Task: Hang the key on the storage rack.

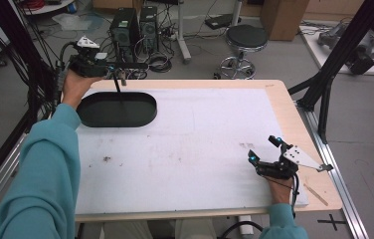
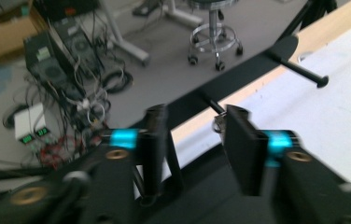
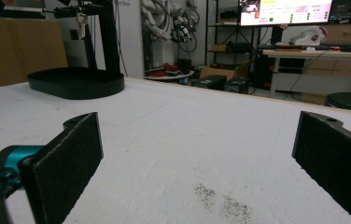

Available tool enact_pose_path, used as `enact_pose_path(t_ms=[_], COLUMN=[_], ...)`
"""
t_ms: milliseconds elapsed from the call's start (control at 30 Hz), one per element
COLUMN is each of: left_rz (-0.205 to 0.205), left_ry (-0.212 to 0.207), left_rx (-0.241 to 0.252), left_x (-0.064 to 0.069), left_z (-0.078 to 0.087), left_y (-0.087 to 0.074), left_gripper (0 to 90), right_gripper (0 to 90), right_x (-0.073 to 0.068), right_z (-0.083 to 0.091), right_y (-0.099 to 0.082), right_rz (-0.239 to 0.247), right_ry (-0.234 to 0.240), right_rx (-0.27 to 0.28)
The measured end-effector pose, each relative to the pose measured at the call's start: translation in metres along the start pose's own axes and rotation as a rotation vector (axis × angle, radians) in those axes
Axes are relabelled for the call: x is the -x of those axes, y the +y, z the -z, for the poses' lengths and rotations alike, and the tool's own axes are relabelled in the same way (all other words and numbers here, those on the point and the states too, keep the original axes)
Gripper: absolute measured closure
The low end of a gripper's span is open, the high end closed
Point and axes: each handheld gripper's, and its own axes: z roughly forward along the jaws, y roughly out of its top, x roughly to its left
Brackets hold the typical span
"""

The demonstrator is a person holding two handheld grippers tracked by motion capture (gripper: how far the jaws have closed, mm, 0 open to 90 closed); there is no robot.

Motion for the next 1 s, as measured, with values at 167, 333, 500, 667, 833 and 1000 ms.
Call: enact_pose_path(t_ms=[167,333,500,667,833,1000], left_rz=[0.039,0.052,0.072,0.046,0.076,0.033], left_ry=[-0.012,-0.02,-0.033,-0.056,-0.099,-0.124], left_rx=[0.031,0.136,0.228,0.341,0.424,0.427], left_x=[0.001,0.005,0.014,0.029,0.041,0.059], left_z=[0.005,0.022,0.05,0.078,0.1,0.11], left_y=[0.0,-0.01,-0.027,-0.059,-0.099,-0.132], left_gripper=[26.3,3.4,1.7,1.7,1.7,1.7], right_gripper=[0.8,0.8,0.8,0.8,0.8,0.8], right_x=[0.0,0.0,0.0,-0.001,-0.001,-0.001], right_z=[0.0,0.0,0.0,0.0,0.0,0.0], right_y=[0.0,0.0,0.0,0.0,0.0,0.0], right_rz=[0.007,0.008,0.005,0.002,0.005,0.012], right_ry=[0.003,0.004,0.002,0.001,0.002,0.004], right_rx=[0.001,0.002,0.001,-0.005,-0.006,0.0])
